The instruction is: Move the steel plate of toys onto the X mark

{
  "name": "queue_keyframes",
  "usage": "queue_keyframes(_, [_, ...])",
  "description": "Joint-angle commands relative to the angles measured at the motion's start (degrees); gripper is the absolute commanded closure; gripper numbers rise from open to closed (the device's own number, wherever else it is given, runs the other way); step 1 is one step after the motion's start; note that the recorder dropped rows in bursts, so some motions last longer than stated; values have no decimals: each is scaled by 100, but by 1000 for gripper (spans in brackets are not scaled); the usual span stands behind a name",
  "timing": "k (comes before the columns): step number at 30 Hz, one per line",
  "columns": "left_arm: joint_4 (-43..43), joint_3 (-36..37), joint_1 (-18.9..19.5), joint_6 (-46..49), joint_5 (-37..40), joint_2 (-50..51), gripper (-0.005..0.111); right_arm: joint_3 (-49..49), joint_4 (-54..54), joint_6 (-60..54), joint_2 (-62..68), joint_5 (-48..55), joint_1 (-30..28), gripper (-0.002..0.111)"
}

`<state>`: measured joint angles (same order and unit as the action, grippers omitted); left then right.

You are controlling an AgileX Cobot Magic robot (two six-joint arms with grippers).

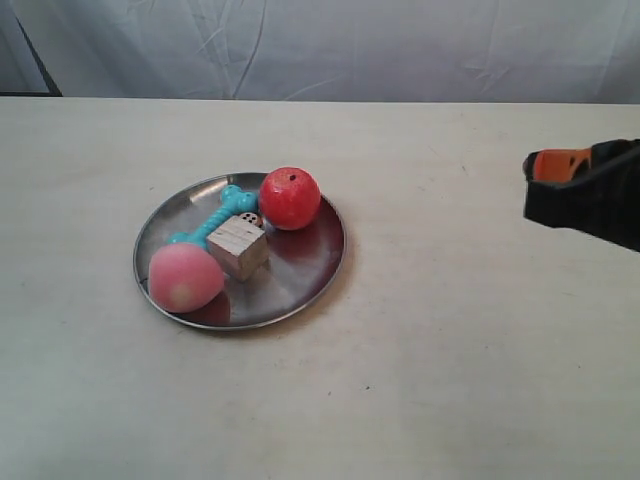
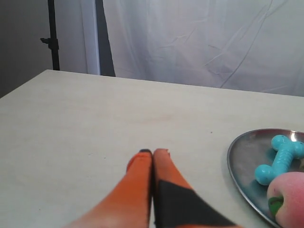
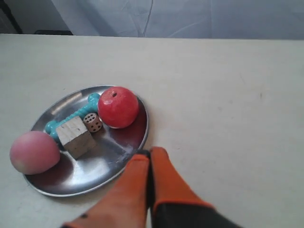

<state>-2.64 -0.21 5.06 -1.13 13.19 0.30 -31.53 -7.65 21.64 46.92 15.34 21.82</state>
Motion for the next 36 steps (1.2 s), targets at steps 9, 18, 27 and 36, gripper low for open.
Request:
queue_keyframes(9, [40, 21, 4, -2, -125, -30, 106, 1983, -385, -146, -3307, -94, -1607, 108])
queue_keyframes(18, [40, 21, 4, -2, -125, -30, 106, 2767, -385, -146, -4541, 194, -1777, 108])
queue_keyframes(27, [70, 21, 4, -2, -124, -30, 106, 3153, 60, -430, -4546, 245, -1777, 108])
queue_keyframes(36, [229, 21, 4, -2, -124, -30, 106, 3153, 702, -1508, -4546, 223, -1777, 108])
